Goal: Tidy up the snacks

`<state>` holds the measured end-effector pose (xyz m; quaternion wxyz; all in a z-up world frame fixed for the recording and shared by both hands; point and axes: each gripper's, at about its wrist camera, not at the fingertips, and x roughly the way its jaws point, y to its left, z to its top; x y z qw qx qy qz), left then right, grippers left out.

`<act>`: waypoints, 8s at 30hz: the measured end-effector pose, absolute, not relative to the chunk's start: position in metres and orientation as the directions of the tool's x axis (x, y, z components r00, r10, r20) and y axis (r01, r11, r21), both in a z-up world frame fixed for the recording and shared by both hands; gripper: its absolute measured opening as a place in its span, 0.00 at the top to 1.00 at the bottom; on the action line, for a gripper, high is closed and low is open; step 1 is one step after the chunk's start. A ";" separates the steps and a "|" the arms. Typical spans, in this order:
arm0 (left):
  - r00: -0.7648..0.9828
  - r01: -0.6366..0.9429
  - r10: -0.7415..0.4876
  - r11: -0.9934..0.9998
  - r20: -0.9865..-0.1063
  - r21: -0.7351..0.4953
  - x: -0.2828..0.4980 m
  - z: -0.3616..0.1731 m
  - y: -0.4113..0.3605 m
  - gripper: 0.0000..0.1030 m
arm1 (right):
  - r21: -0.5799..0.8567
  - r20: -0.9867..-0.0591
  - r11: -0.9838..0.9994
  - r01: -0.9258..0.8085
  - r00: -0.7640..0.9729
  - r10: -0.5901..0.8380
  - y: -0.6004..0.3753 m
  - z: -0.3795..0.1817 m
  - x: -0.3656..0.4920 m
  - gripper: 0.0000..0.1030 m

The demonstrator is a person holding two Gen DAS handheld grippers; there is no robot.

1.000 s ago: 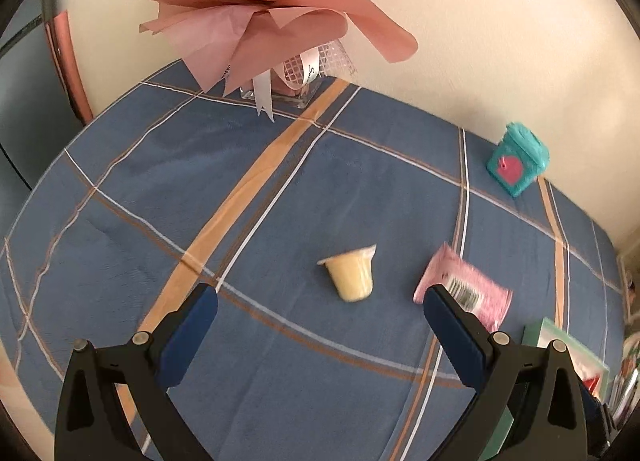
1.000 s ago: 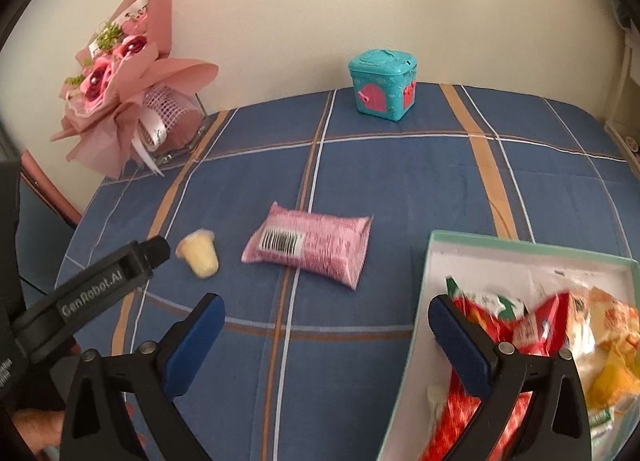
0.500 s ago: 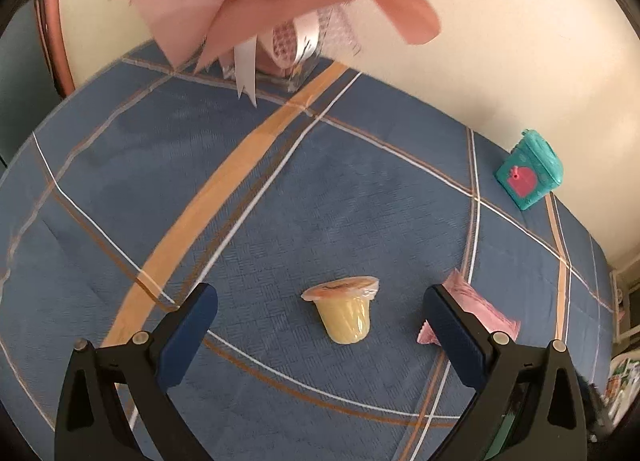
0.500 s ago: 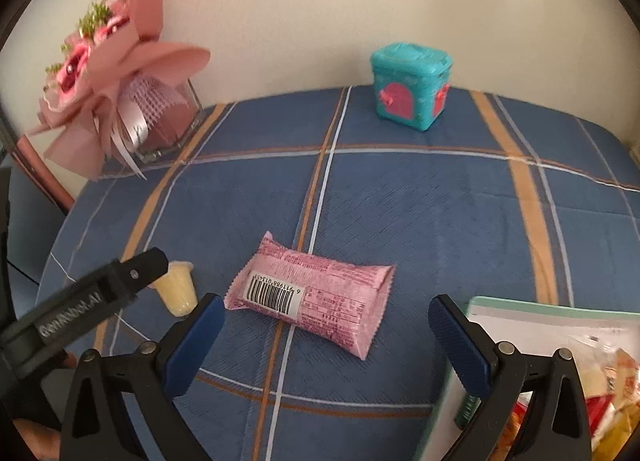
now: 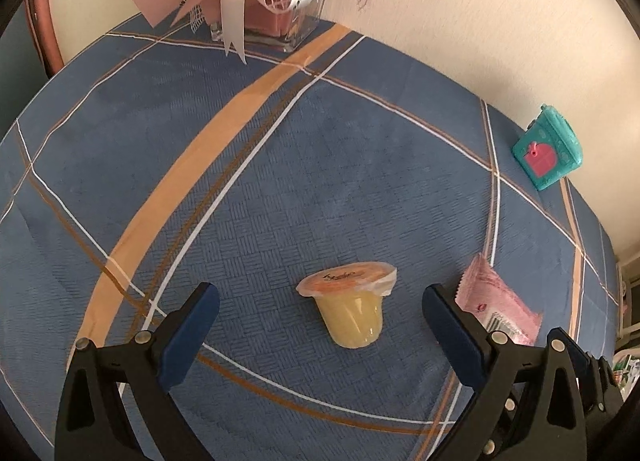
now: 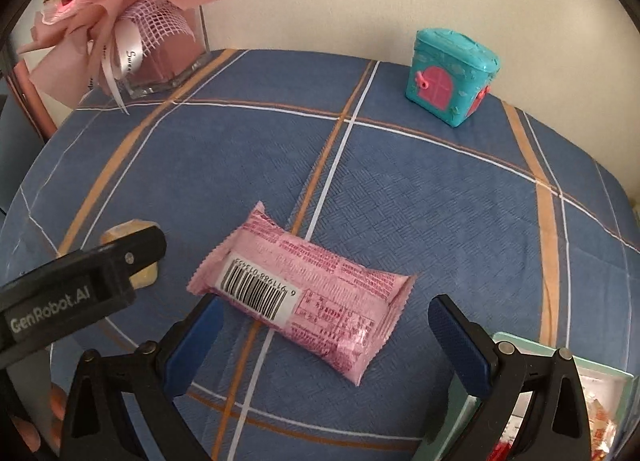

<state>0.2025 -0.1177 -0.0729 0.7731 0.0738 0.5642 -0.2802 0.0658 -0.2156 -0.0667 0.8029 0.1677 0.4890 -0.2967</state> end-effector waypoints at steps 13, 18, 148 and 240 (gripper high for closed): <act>0.214 0.534 -0.337 0.827 -0.917 -0.179 0.207 -0.084 -0.130 0.03 | 0.066 -0.871 0.718 0.693 0.391 -0.297 -0.231 -0.077 0.069 0.30; 0.228 0.539 -0.346 0.823 -0.910 -0.178 0.208 -0.082 -0.134 0.21 | 0.093 -0.869 0.704 0.705 0.402 -0.288 -0.232 -0.074 0.066 0.49; 0.170 0.973 -0.432 0.217 -0.886 0.081 -0.136 0.048 -0.150 0.62 | 0.106 -0.899 0.352 0.930 0.241 -0.366 -0.225 0.036 -0.236 0.60; 0.242 0.712 -0.290 0.702 -0.926 -0.034 0.012 0.005 -0.104 0.08 | 0.021 -0.918 0.468 0.884 0.203 -0.341 -0.222 0.006 -0.189 0.11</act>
